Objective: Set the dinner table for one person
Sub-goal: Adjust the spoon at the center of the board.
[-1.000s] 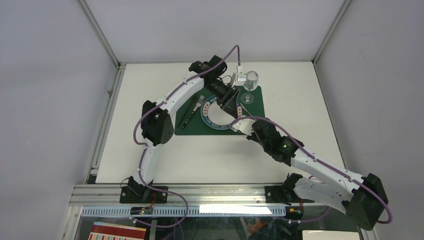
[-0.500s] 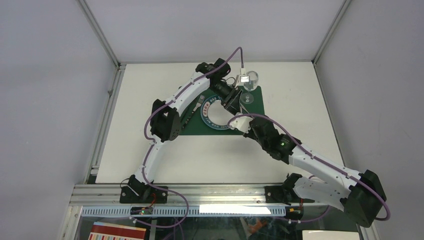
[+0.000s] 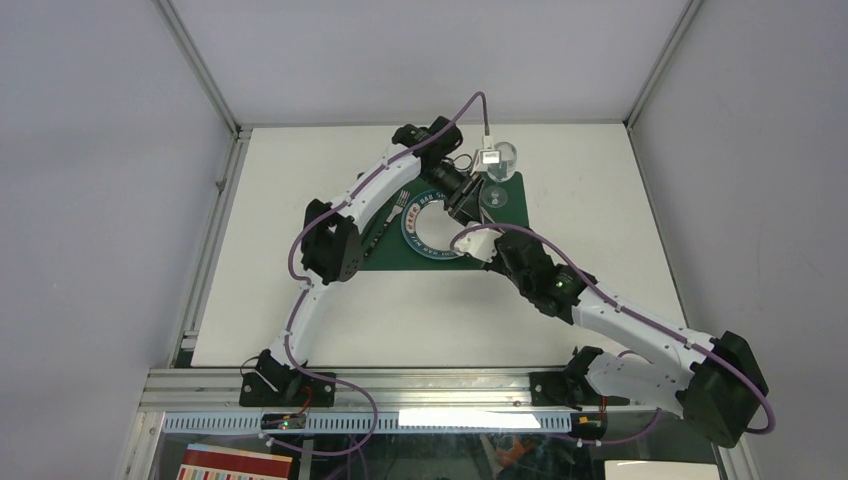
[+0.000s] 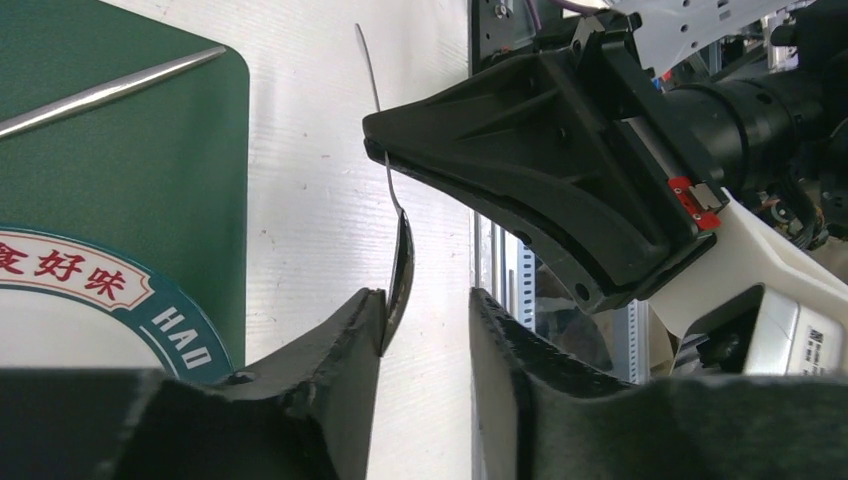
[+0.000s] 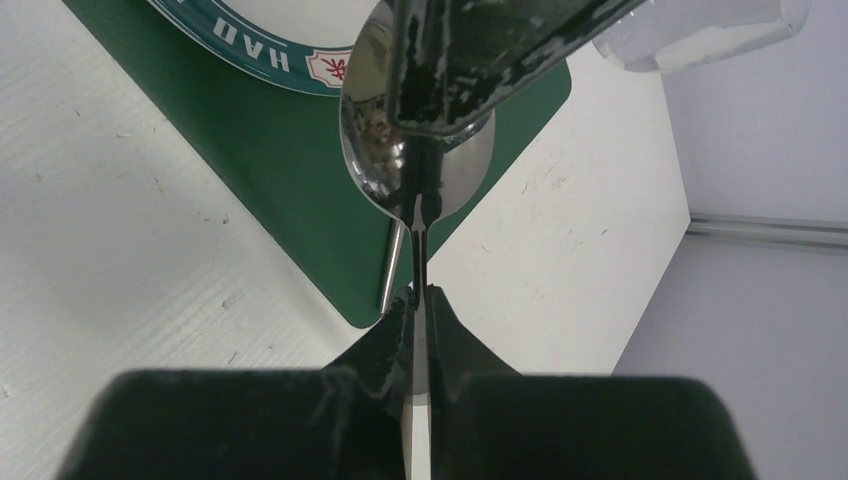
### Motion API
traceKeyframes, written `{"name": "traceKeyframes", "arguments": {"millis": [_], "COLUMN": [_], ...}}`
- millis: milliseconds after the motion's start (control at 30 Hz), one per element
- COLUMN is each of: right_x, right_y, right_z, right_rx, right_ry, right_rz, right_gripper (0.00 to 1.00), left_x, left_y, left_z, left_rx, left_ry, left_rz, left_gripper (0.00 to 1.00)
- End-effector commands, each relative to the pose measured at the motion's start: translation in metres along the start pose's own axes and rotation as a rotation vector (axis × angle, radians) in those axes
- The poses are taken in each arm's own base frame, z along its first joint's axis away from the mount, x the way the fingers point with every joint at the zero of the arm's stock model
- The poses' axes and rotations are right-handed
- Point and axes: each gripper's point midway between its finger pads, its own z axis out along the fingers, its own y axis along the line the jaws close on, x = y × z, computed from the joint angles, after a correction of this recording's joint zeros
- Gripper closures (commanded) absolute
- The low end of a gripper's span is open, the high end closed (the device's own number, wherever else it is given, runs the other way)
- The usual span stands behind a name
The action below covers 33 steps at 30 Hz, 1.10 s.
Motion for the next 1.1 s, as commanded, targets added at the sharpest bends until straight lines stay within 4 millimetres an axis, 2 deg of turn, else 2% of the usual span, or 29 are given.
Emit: {"name": "traceKeyframes", "arguments": {"millis": [0,200,333,500,533,567,667,767,967,1067], "right_x": [-0.029,-0.035,-0.034,-0.029,-0.028,-0.028,-0.032,-0.038,-0.033,-0.032], "right_y": [-0.024,-0.032,-0.028,-0.031,-0.03,-0.032,-0.046,-0.061,-0.098,-0.12], "right_z": [0.0,0.0,0.003,0.003,0.002,0.001,-0.011,-0.03,-0.058,-0.072], "right_rx": [0.081,0.112,0.101,0.122,0.121,0.13,0.174,0.186,0.178,0.148], "right_ry": [-0.083,-0.093,-0.087,-0.065,-0.062,-0.063,-0.083,-0.117,-0.172,-0.195], "right_rz": [0.031,0.032,0.037,0.046,0.048,0.054,0.098,0.147,0.279,0.379], "right_gripper": [1.0,1.0,1.0,0.98,0.8,0.67,0.45,0.36,0.3,0.26], "left_x": [-0.01,-0.004,-0.004,0.0,0.0,0.0,-0.001,-0.002,-0.002,-0.004], "left_y": [-0.042,-0.051,-0.052,-0.049,-0.048,-0.047,-0.044,-0.043,-0.041,-0.051], "left_z": [-0.003,-0.005,-0.006,-0.005,-0.005,-0.005,-0.006,-0.009,-0.017,-0.027], "left_rx": [0.067,0.06,0.057,0.05,0.046,0.043,0.013,-0.014,-0.103,-0.141], "left_ry": [-0.02,-0.01,-0.009,-0.001,0.0,0.0,0.005,0.009,0.021,0.02], "left_rz": [0.104,0.111,0.115,0.111,0.112,0.112,0.113,0.117,0.115,0.14], "left_gripper": [0.69,0.81,0.98,1.0,1.0,1.0,1.0,1.0,1.0,1.0]}}
